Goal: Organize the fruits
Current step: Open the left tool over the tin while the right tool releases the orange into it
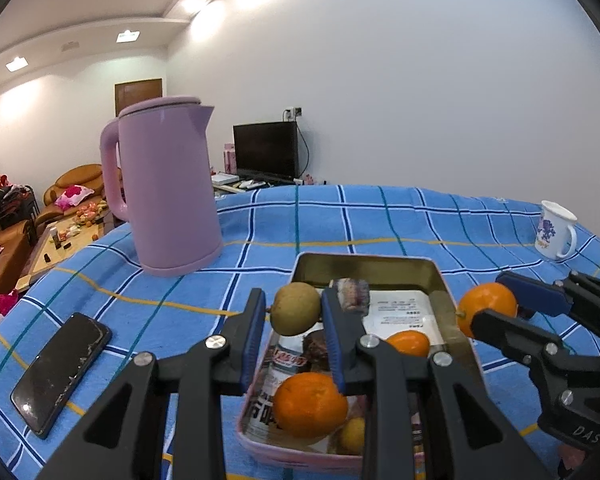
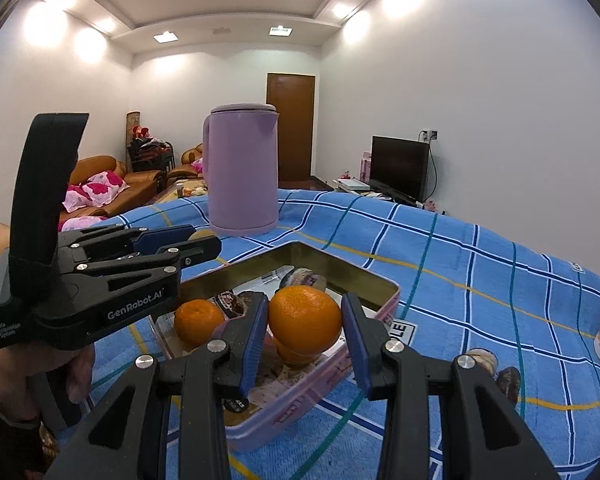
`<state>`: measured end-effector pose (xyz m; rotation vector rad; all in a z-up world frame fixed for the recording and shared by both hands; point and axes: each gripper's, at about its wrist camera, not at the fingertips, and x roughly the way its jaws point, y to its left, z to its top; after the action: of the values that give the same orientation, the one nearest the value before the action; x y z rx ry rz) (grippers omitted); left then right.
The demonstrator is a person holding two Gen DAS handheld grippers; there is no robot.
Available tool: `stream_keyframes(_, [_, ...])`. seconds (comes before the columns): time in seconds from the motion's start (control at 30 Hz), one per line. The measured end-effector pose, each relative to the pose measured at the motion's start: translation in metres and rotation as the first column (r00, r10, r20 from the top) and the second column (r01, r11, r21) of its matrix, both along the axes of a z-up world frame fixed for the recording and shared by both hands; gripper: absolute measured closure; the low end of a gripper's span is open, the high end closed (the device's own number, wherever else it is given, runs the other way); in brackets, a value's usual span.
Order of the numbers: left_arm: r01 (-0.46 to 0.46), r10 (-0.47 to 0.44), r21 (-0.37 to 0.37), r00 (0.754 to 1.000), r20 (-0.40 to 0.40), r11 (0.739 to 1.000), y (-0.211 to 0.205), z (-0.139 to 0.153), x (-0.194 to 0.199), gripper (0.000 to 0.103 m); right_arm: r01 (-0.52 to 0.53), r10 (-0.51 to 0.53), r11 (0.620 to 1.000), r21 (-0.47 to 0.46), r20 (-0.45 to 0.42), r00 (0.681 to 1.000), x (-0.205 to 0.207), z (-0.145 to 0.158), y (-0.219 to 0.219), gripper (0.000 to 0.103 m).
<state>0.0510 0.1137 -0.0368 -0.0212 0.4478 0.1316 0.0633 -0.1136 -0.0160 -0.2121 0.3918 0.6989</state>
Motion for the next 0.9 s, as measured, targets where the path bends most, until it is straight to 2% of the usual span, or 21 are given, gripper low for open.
stream_keyframes(0.27, [0.041,-0.041,0.005,0.997,-0.071,0.999,-0.001,-0.008,0.011,0.073,-0.014,0.013,0.999,-0.042,-0.021,1.000,0.002,-0.004,0.012,0.063])
stream_keyframes(0.4, [0.047,-0.045,0.014,0.995,-0.084,0.999,-0.003,-0.008,0.011,0.071,-0.043,0.039,0.997,-0.060,-0.070,0.997,0.007,-0.007,0.017,0.062])
stream_keyframes(0.43, [0.036,-0.034,0.015,0.996,-0.080,0.999,-0.002,-0.008,0.010,0.065,-0.048,0.043,0.997,-0.062,-0.075,0.996,0.007,-0.007,0.017,0.062])
stream_keyframes(0.47, [0.027,-0.026,0.013,0.997,-0.078,1.000,-0.002,-0.007,0.010,0.053,-0.059,0.055,0.997,-0.056,-0.082,0.995,0.006,-0.007,0.017,0.061])
stream_keyframes(0.5, [0.025,-0.024,0.012,0.997,-0.075,1.000,-0.002,-0.007,0.009,0.046,-0.079,0.074,0.996,-0.050,-0.092,0.993,0.005,-0.008,0.017,0.060])
stream_keyframes(0.57, [0.010,-0.008,0.026,0.998,-0.058,1.000,-0.005,-0.004,0.006,0.030,-0.066,0.061,0.995,-0.070,-0.061,0.996,0.000,-0.005,0.016,0.050])
stream_keyframes(0.67, [0.016,-0.015,0.025,0.999,-0.039,1.000,-0.011,0.003,0.003,0.026,-0.030,0.029,0.997,-0.070,-0.025,0.999,-0.002,0.004,0.001,0.050])
stream_keyframes(0.7, [0.019,-0.019,0.022,0.999,-0.033,1.000,-0.014,0.005,0.003,0.026,-0.003,0.002,0.997,-0.074,-0.015,1.000,-0.001,0.008,-0.007,0.050])
stream_keyframes(0.83, [0.052,-0.052,-0.007,0.999,-0.008,0.999,-0.031,0.013,0.003,0.009,0.118,-0.119,0.989,-0.087,-0.004,0.993,0.013,0.018,-0.047,0.050])
stream_keyframes(0.9, [0.076,-0.076,-0.012,0.997,-0.002,0.997,-0.044,0.016,0.005,0.009,0.198,-0.200,0.976,-0.094,-0.015,0.980,0.025,0.018,-0.072,0.050])
